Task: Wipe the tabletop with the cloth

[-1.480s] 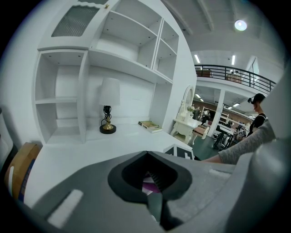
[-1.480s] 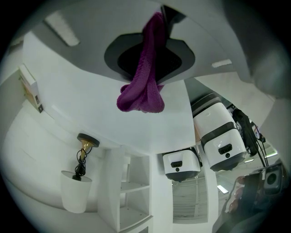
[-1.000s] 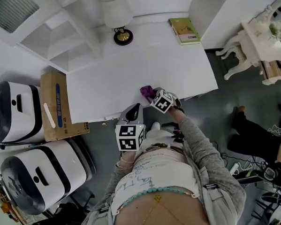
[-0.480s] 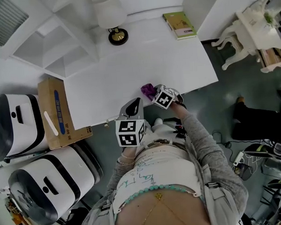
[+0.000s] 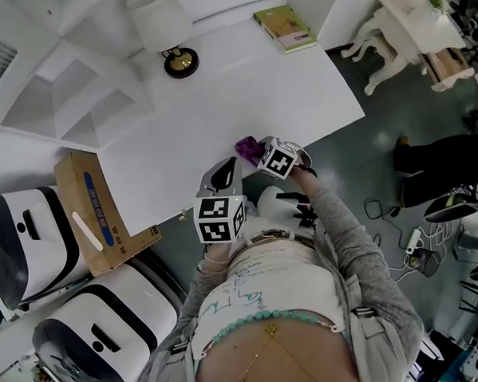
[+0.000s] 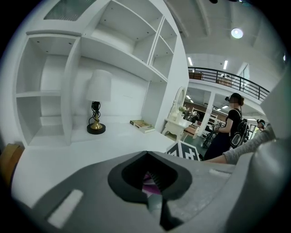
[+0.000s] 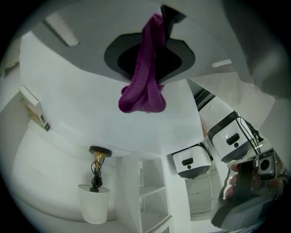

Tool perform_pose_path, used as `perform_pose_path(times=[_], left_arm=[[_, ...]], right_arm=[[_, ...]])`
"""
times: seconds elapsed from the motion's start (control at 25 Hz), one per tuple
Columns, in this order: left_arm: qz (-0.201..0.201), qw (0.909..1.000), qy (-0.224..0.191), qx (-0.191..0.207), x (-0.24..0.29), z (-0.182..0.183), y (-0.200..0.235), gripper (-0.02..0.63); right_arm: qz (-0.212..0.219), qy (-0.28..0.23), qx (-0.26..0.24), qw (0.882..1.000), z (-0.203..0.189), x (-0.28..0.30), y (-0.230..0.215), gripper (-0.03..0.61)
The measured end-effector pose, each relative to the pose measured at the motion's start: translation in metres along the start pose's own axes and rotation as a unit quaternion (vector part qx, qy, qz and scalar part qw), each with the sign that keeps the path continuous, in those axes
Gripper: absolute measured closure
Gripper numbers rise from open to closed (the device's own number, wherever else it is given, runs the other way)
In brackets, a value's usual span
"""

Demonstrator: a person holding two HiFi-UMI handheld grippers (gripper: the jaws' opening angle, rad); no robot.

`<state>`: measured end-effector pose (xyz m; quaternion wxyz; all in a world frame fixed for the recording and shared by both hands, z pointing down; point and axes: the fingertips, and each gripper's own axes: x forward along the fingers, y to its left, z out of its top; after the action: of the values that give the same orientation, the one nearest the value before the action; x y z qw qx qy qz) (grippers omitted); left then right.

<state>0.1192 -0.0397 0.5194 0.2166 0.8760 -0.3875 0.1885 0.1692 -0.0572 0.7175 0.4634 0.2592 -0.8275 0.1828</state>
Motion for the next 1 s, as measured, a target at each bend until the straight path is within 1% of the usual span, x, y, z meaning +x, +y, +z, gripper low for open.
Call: perform_pose_path(times=[0.16, 0.4, 0.52, 0.76, 1.0], left_arm=[[-0.007, 0.9999, 0.007, 0.008, 0.001, 0.000, -0.002, 0.609], [0.005, 0.9999, 0.002, 0.010, 0.009, 0.008, -0.007, 0.609], [0.014, 0.9999, -0.001, 0.003, 0.016, 0.014, -0.016, 0.609], [0.034, 0.9994, 0.003, -0.007, 0.033, 0.019, -0.035, 0.609], [0.053, 0.9985, -0.001, -0.014, 0.046, 0.029, -0.046, 0.609]], right_arm=[[0.005, 0.000, 0.002, 1.000, 0.000, 0.000, 0.002, 0.495], [0.035, -0.005, -0.008, 0.999, 0.000, -0.001, 0.002, 0.494], [0.051, -0.007, -0.024, 0.998, -0.001, 0.000, 0.003, 0.494], [0.068, 0.002, -0.073, 0.995, -0.008, -0.005, -0.007, 0.494], [0.070, 0.005, -0.079, 0.994, -0.020, -0.014, -0.026, 0.494]])
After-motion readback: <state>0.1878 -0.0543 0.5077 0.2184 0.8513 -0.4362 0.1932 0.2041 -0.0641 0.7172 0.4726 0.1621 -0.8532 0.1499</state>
